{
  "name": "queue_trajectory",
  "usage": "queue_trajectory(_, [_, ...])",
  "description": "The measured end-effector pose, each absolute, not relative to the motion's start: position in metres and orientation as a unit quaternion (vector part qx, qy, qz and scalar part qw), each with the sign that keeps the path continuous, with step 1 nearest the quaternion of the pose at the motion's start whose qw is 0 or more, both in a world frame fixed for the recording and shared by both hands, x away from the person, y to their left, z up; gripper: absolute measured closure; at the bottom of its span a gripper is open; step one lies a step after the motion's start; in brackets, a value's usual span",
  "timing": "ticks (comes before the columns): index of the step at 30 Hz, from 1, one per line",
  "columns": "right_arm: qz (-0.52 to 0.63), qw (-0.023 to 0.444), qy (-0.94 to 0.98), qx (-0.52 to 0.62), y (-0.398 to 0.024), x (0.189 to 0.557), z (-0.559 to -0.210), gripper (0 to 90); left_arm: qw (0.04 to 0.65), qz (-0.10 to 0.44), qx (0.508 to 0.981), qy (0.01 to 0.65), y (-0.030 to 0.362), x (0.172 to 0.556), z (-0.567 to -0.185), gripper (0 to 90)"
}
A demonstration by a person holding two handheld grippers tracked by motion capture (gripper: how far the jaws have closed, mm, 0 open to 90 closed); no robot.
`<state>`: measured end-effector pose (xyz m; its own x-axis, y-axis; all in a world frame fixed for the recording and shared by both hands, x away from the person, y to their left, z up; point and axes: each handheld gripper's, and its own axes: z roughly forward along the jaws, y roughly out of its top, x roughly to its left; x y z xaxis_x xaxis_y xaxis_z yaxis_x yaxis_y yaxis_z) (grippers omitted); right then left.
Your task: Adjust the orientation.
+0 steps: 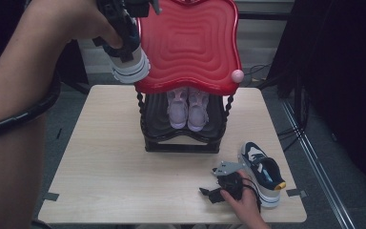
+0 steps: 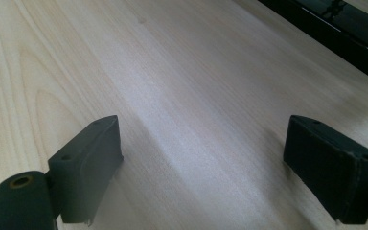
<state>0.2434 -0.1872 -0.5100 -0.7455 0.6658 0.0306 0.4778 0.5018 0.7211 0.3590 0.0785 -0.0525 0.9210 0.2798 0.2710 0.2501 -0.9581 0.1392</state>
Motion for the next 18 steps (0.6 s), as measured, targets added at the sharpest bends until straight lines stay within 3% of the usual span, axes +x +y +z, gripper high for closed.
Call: queue_trajectory(18, [0.371, 0.126, 0.857, 0.334, -0.187, 0.243, -0.51, 12.1, 0.058, 0.196, 0.976, 0.067, 0.011, 0.378, -0.064, 74.6])
